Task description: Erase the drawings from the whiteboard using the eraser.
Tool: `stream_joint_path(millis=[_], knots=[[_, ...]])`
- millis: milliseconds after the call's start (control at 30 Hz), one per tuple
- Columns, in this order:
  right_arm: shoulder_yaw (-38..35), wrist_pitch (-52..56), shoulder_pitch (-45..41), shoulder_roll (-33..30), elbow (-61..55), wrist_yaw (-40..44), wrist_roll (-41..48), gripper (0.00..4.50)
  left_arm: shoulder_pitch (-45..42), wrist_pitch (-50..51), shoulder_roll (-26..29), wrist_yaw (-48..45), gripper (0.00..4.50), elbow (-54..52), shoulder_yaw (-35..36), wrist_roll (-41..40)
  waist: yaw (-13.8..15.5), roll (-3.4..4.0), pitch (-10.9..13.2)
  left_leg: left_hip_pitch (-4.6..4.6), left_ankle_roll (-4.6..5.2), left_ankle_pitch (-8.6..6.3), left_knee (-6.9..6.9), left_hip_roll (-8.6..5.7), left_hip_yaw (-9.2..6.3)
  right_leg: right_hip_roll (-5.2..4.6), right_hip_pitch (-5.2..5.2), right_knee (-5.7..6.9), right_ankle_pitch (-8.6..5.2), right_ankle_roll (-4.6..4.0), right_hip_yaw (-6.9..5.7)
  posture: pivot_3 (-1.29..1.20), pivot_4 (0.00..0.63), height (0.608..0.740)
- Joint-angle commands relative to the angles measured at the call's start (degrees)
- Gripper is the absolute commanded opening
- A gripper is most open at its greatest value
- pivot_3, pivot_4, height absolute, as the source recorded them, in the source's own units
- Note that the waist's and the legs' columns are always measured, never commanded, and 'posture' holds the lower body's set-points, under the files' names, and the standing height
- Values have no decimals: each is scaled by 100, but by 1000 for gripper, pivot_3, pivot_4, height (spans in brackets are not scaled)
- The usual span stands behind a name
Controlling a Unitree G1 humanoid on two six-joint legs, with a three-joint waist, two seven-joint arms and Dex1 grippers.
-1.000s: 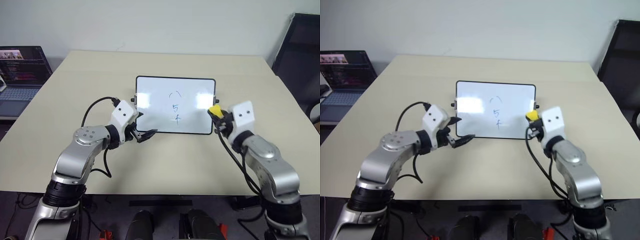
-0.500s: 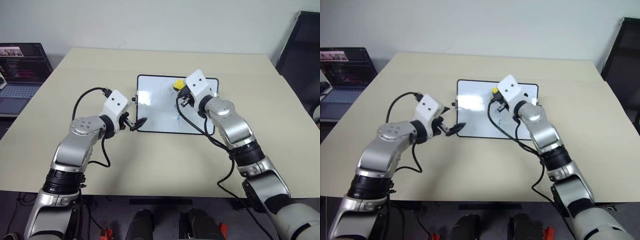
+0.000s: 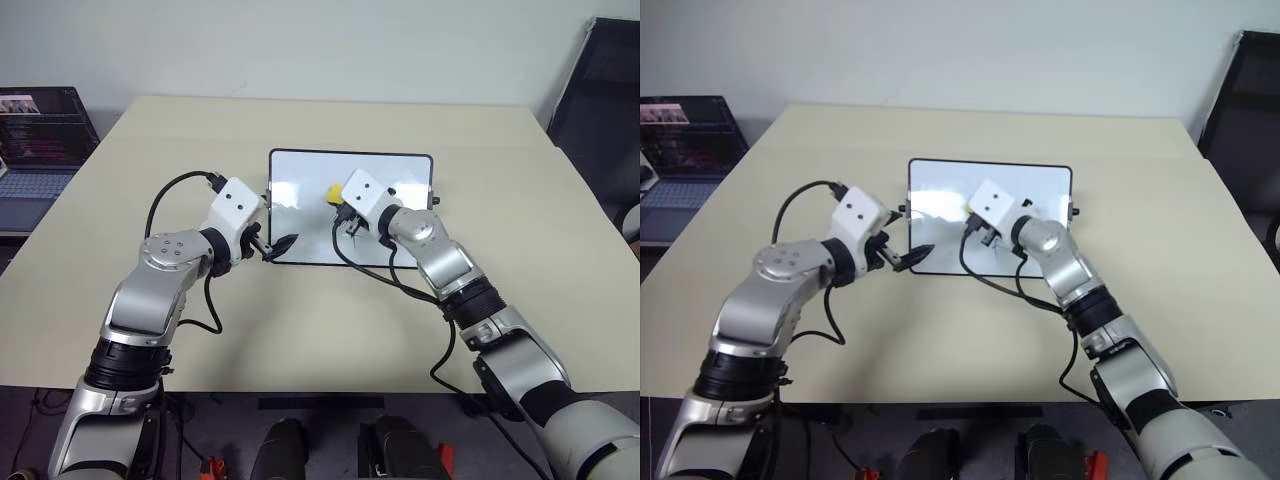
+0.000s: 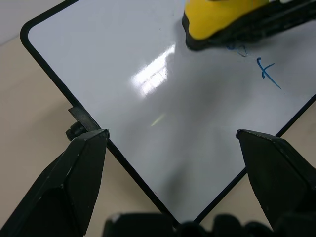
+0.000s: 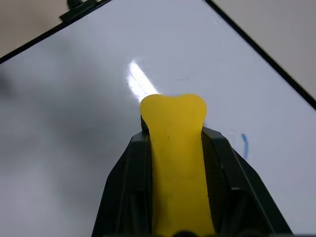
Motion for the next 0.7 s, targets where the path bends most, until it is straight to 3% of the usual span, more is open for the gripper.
stream_joint_path(millis=[33, 167, 400, 700], knots=[[-343, -80, -359, -132, 168, -488, -227, 1012, -118, 84, 35, 2, 4500, -359, 12, -3, -4, 0, 0, 1, 0, 0, 2, -1, 0, 0, 0, 6, 0, 0, -1, 0, 150, 740], [-401, -12, -389, -191, 253, -447, -248, 1012, -171, 208, 9, 18, 4500, -445, -16, -20, 15, -1, -1, 5, -1, 2, 6, -3, 2, 0, 0, 20, 0, 0, 0, 0, 150, 740], [-312, 725, 195, -319, -418, 395, -139, 1012, -218, 195, -39, -3, 4500, -407, -32, -35, 9, -2, -1, 8, -1, 2, 4, -1, 1, 2, -1, 24, 0, 0, 1, 0, 150, 740], [-831, 550, 111, -436, -454, -187, -186, 1010, -90, -156, -51, -42, 4500, -154, -13, 0, 24, -3, -2, 20, -1, 6, 9, -3, 5, 3, 4, 36, 0, 1, 2, 0, 150, 740]])
